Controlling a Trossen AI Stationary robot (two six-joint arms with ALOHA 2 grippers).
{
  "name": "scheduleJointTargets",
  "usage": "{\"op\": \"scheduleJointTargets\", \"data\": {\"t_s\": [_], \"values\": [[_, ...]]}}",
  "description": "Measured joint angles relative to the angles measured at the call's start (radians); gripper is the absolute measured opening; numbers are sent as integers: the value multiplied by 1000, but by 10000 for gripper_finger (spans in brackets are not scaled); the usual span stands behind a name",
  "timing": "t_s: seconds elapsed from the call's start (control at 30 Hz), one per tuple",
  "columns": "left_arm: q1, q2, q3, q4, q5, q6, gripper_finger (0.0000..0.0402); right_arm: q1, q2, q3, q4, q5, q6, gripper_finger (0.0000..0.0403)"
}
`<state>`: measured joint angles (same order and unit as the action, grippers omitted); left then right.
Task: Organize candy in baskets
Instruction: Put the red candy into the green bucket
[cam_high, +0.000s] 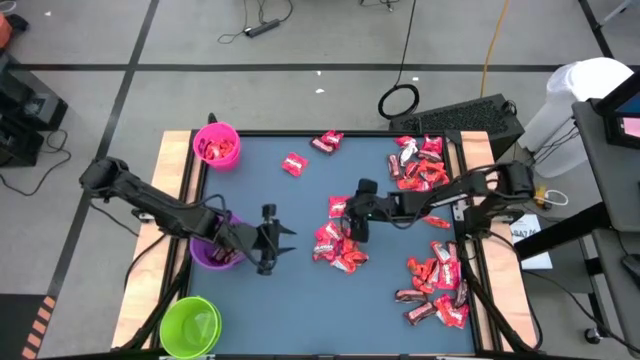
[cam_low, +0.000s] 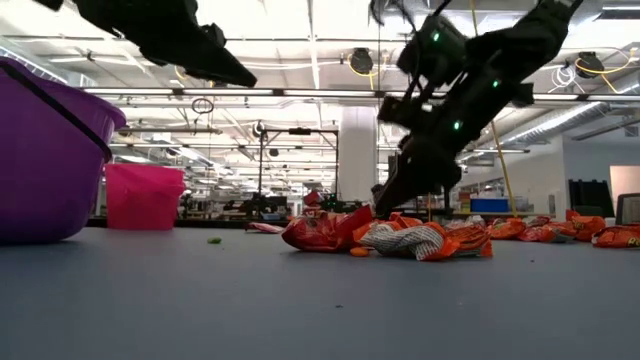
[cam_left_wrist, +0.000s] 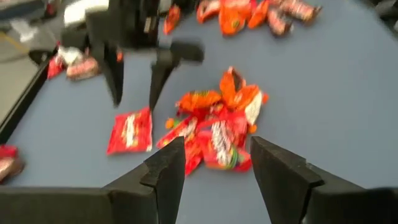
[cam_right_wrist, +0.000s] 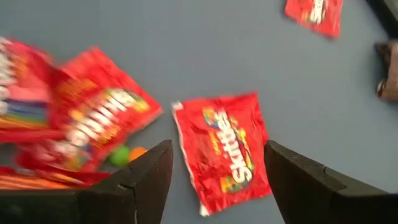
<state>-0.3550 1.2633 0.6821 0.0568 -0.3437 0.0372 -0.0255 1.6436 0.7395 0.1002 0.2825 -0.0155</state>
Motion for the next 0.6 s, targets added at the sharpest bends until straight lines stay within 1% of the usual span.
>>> {"op": "scheduleJointTargets", "data": {"t_s": [0.07,0.17,0.27,0.37,0.47,0.6], "values": [[13,1,-31,52,5,5,187,-19,33,0,-5,0,0,240],[36,1,-47,89,1,3,187,-41,81,0,-9,-2,-1,240],[55,1,-48,102,-1,3,187,-49,110,2,9,-10,-6,238],[71,1,-48,102,-1,3,187,-57,124,3,14,-24,-27,226],[81,1,-48,102,-4,-2,187,-71,125,3,12,-43,-27,200],[82,6,-48,103,-5,-4,187,-86,127,3,12,-48,-28,140]]}}
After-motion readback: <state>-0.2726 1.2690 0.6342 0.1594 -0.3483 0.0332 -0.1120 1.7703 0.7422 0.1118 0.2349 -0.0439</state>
